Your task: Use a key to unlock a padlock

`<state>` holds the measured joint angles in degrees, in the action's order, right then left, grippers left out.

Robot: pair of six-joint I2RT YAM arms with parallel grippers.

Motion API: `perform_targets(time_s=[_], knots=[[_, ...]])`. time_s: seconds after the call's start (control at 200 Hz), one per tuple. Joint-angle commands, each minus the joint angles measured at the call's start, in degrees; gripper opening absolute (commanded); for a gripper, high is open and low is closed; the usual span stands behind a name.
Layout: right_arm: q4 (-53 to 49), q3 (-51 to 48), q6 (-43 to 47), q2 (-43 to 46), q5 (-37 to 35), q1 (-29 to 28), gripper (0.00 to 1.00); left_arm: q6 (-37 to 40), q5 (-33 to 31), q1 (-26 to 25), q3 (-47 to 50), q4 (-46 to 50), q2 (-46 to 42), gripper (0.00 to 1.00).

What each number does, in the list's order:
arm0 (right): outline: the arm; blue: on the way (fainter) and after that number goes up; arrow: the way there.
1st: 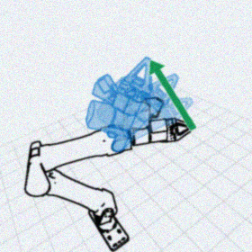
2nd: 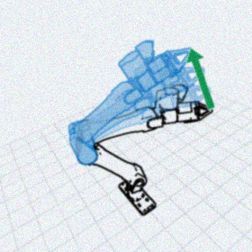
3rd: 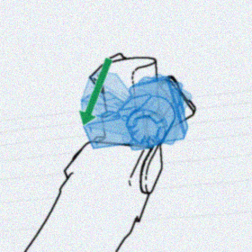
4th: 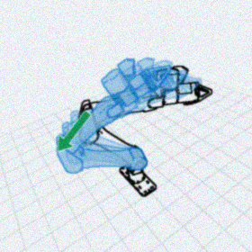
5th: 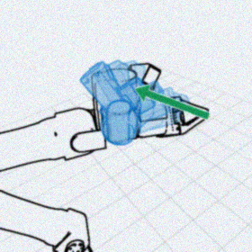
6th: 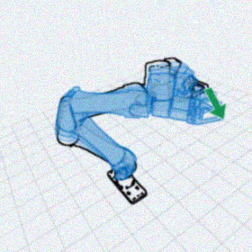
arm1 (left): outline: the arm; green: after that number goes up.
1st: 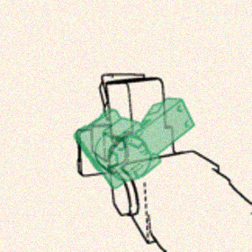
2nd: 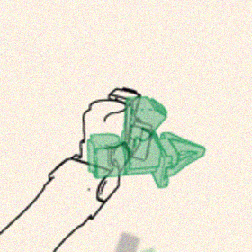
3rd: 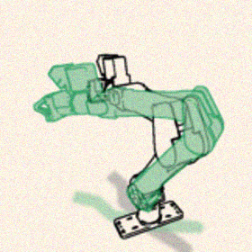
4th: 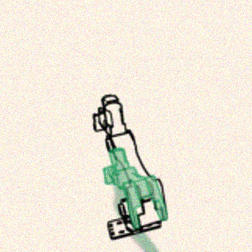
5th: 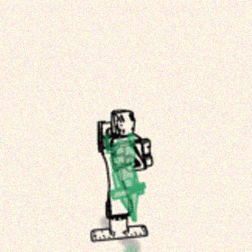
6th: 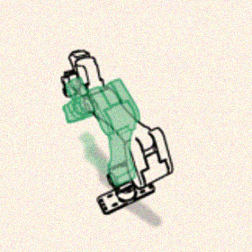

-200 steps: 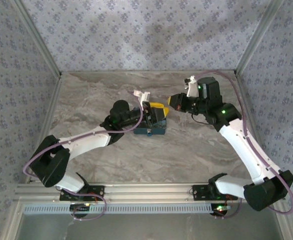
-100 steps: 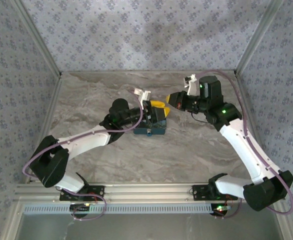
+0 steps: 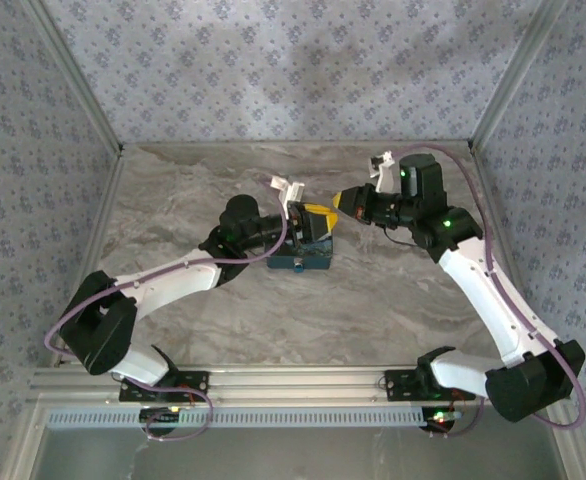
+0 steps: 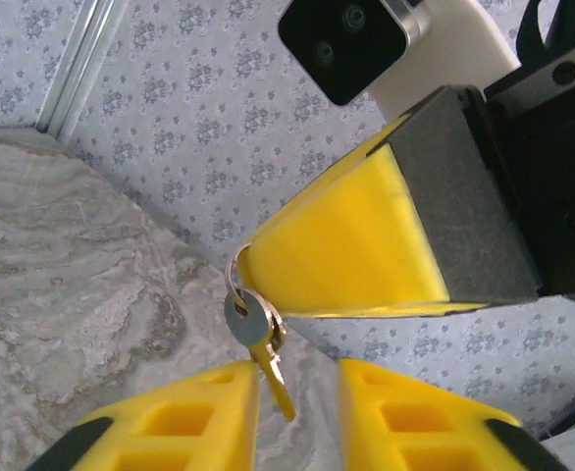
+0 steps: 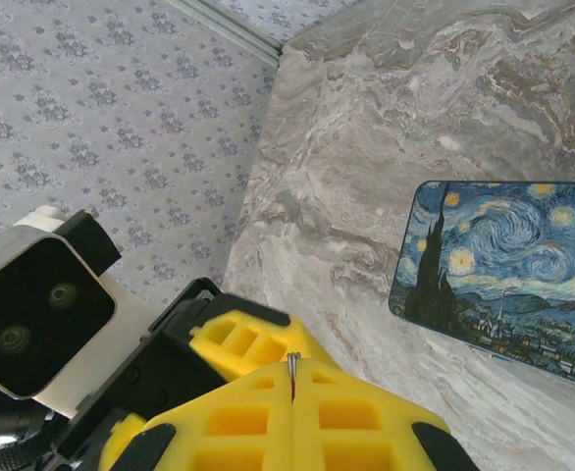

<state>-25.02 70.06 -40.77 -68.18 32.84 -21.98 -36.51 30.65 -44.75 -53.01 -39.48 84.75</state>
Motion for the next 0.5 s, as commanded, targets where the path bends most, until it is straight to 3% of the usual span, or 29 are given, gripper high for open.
perform_targets(time_s=[0.0,0.205,0.28,0.36,0.495], knots=[[0.9,-0.1,-0.7,0.6,1.7,0.2,0.0,1.2,0.7,0.1,-1.7,0.6,-2.2,0.22],[0.2,-0.3,0.1,0.9,1.5,0.3,0.0,1.4,0.5,0.6,-1.2,1.4,-2.8,0.14],[-0.5,0.1,0.8,0.9,1.6,0.4,0.0,1.5,0.3,1.0,-0.8,2.6,-3.3,0.23],[-1.1,0.2,1.4,0.9,1.9,0.5,0.0,1.8,0.1,1.2,-0.2,3.5,-4.1,0.24],[-0.9,0.1,1.4,0.6,3.0,0.4,0.0,2.6,0.2,1.4,0.1,3.9,-4.9,0.15]])
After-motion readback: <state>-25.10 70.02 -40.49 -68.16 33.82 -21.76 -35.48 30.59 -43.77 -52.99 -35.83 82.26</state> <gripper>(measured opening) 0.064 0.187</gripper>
